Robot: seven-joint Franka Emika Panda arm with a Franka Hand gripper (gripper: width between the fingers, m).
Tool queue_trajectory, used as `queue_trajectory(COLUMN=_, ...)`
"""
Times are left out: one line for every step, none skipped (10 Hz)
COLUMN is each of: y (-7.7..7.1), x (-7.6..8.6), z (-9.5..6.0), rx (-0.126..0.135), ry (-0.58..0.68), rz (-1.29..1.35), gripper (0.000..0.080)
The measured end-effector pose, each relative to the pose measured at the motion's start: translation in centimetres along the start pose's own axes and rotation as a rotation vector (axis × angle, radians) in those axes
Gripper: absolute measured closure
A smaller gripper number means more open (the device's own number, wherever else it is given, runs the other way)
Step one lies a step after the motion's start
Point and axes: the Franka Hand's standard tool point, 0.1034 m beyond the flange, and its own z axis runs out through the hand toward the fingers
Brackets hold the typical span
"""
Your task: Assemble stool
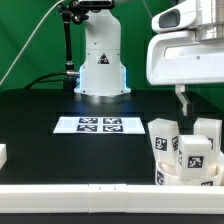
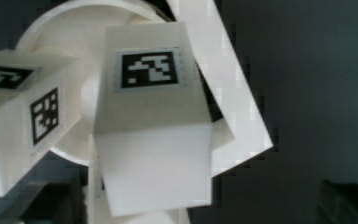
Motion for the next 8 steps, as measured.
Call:
queue_trajectory(y=0.4, x=0.0, z=0.1, rx=-0.007, ry=-0.013, rz=0.005, gripper=0.0151)
queue_trajectory(y=0.5, x=0.0, z=0.3, rx=-0.008, ry=-0.009, rz=0.005, gripper=0.0151)
queue_trajectory(y=0.9, x=-0.3, z=0.4, rx=-0.023, ry=-0.045, rz=0.004, gripper=0.0151)
queue_trajectory(y=1.4, x=0.0, z=0.2, rx=-0.040, ry=-0.096, rz=0.009, gripper=0.0151)
queue_trajectory(y=1.8, x=0.2, z=0.0, rx=-0.061, ry=-0.157, rz=0.020, gripper=0.0151)
queue_trajectory(y=1.9, x=0.4, z=0.0, rx=-0.077, ry=-0.199, rz=0.027, gripper=0.0151)
queue_trajectory(y=1.7, x=0.4, z=0.2, rx=-0.077, ry=-0.197, rz=0.027, gripper=0.0151)
queue_trajectory(y=1.5, x=0.2, z=0.3, rx=-0.076, ry=-0.196, rz=0.031, gripper=0.0151)
